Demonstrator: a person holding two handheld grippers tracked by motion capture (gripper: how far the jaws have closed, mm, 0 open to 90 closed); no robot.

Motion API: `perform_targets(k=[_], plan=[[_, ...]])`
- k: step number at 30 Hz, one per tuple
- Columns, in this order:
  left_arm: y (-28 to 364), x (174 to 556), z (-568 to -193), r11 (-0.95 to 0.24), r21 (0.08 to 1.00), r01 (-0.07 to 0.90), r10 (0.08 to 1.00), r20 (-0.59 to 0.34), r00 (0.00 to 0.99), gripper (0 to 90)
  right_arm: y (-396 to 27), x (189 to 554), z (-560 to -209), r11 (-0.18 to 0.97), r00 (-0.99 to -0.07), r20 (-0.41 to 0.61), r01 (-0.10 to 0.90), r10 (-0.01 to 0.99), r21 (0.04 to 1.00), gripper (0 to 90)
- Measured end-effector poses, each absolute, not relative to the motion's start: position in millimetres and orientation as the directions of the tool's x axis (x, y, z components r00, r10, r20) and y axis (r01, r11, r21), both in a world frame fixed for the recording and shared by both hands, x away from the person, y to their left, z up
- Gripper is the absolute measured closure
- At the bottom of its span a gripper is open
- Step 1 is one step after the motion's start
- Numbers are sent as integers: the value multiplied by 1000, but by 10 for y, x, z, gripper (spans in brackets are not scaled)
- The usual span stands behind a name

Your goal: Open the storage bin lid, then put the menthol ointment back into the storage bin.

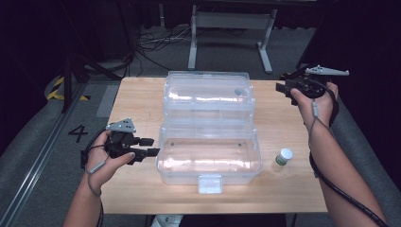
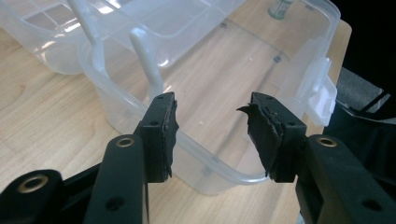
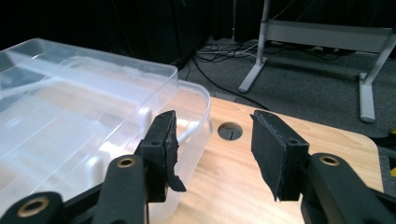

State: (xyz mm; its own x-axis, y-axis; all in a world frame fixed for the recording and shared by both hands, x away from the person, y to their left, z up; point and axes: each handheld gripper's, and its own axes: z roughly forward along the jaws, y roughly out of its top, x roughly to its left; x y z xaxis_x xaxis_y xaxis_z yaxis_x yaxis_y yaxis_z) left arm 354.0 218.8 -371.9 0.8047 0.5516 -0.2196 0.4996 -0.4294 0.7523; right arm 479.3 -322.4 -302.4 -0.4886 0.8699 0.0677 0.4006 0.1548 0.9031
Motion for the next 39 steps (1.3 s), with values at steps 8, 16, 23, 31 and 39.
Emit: perform_targets(k=[8,16,23,31,39], plan=[[2242,3593,-3719,-425,753,503,566,-213,797,498,-3342,4460,-2939,224,-525,19,394,851,891,485],[2274,3556,-3734,-416,748,517,581,-219,784,496,-3376,4302,-2922,283,-570,-4,402,821,871,463],[2315,3524,-3736,-410,749,521,589,-218,778,496,-3415,4169,-2939,331,-611,1,430,792,840,465],[2320,3515,-3745,-405,747,526,593,-224,774,496,-3454,4057,-2975,370,-626,-8,449,779,813,466],[2327,3514,-3743,-407,747,526,597,-219,772,487,-3464,4021,-2946,394,-645,-4,461,764,795,477]])
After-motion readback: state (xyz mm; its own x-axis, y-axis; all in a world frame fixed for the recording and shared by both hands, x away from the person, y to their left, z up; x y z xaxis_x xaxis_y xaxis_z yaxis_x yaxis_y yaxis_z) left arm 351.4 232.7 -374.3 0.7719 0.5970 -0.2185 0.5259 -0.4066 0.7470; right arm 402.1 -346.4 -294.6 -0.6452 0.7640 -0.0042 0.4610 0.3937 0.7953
